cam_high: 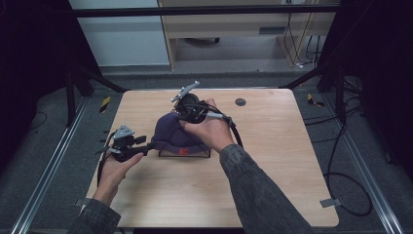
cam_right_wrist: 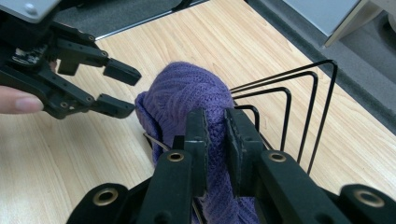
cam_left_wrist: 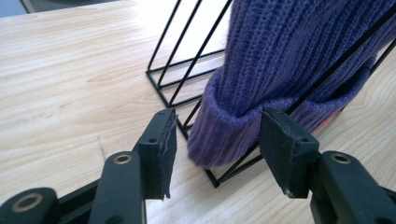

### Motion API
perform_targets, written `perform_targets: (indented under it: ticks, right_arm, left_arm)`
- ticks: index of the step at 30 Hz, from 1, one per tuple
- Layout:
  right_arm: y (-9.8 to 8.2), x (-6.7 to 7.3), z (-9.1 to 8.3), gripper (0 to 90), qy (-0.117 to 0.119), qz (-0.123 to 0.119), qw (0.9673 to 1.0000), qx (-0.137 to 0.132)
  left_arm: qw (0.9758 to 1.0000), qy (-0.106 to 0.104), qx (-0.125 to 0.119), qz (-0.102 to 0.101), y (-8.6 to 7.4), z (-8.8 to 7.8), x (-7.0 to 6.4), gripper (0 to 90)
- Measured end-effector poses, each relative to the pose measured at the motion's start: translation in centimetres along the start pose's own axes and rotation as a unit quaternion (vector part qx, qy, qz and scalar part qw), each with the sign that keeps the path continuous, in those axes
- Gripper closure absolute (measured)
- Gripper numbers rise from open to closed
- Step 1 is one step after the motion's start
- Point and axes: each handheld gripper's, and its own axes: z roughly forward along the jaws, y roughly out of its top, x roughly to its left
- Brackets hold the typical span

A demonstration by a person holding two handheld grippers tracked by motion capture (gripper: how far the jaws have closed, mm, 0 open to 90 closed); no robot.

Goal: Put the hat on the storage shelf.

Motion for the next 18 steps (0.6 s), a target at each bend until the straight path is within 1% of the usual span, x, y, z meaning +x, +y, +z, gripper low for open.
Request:
perform_targets:
  ticks: [2,4,8,10,12,14,16,17,18]
  right_arm:
    - [0.0,0.1,0.1,79.8,0.0,0.002,1.0,0.0]
    - [0.1,0.1,0.1,79.7,0.001,0.002,1.0,0.0]
    - [0.1,0.1,0.3,78.6,0.001,0.004,1.0,0.0]
    - [0.0,0.1,0.3,74.7,0.001,0.011,0.9999,0.002]
    - [-0.1,0.0,0.2,73.2,-0.004,0.015,0.9999,-0.007]
    - [-0.2,-0.2,-0.5,72.7,-0.004,0.022,0.9995,-0.021]
    - [-0.2,-0.2,-1.0,72.6,-0.003,0.024,0.9994,-0.025]
    - [-0.2,-0.3,-1.2,72.4,-0.004,0.024,0.9993,-0.027]
    - [-0.2,-0.3,-1.4,72.3,-0.005,0.025,0.9993,-0.028]
  left_arm:
    - [0.9999,0.015,0.0,0.0,-0.4,-0.3,0.2,46.1]
    - [0.9997,0.024,0.006,0.0,-0.7,-0.4,0.5,45.9]
    - [0.9993,0.036,0.011,-0.003,-1.2,-0.5,0.7,45.5]
    - [0.9985,0.051,0.019,0.006,-1.4,-0.5,0.8,43.8]
    - [0.9966,0.072,0.032,0.022,-1.9,-0.3,0.8,39.7]
    - [0.9951,0.083,0.043,0.031,-2.1,-0.2,0.9,34.3]
    - [0.9923,0.102,0.057,0.042,-2.3,0.0,1.1,29.7]
    - [0.9918,0.104,0.062,0.041,-2.4,0.1,1.2,27.3]
    - [0.9918,0.103,0.067,0.035,-2.4,0.1,1.4,24.3]
